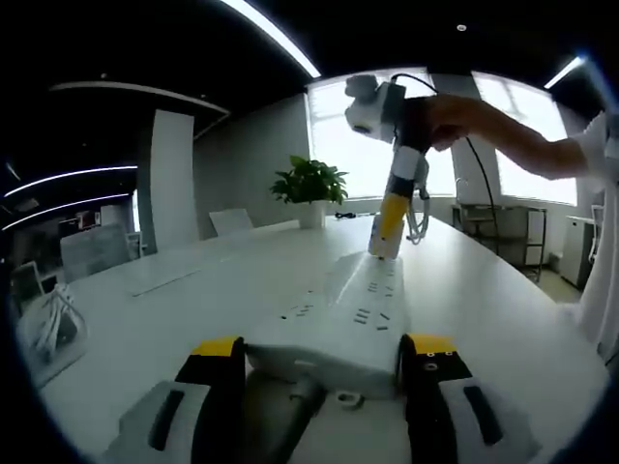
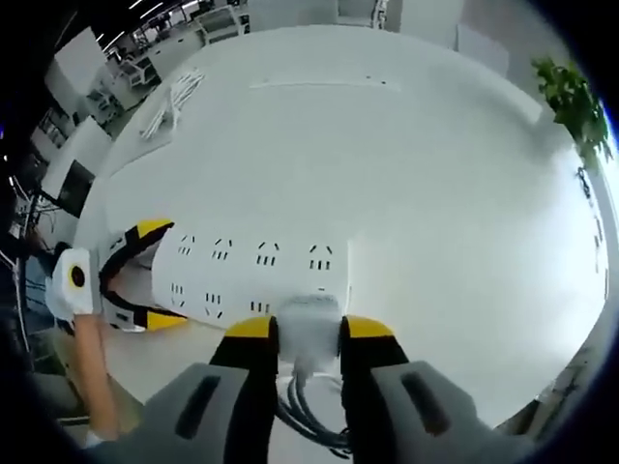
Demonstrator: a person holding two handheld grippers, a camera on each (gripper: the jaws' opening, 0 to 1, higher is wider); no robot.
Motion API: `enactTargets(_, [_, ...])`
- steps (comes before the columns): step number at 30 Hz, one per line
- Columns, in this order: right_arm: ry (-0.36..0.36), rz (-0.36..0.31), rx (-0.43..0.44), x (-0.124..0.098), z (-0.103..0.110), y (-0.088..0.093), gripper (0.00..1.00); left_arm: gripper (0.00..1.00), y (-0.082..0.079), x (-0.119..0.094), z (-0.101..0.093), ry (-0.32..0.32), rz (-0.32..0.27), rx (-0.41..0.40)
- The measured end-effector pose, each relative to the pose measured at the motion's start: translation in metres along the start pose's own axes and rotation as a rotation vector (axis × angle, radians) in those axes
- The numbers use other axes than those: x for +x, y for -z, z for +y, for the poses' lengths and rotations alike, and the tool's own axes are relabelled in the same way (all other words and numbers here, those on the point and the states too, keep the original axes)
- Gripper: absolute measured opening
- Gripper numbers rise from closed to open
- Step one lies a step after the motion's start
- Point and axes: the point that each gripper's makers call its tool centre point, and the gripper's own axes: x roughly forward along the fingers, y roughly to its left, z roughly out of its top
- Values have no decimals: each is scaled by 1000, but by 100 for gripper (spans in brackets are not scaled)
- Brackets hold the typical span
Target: Straighten the power strip on the desk, plug the charger into it
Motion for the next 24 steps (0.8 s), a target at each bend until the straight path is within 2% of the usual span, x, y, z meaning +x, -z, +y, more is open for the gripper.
enactTargets(17, [-70, 53, 37, 4, -1, 6, 23, 67, 0, 0, -1, -4, 1, 0])
enactTargets(24, [-40, 57, 38, 6, -1, 1, 23, 66, 0, -1, 1, -6, 1, -2])
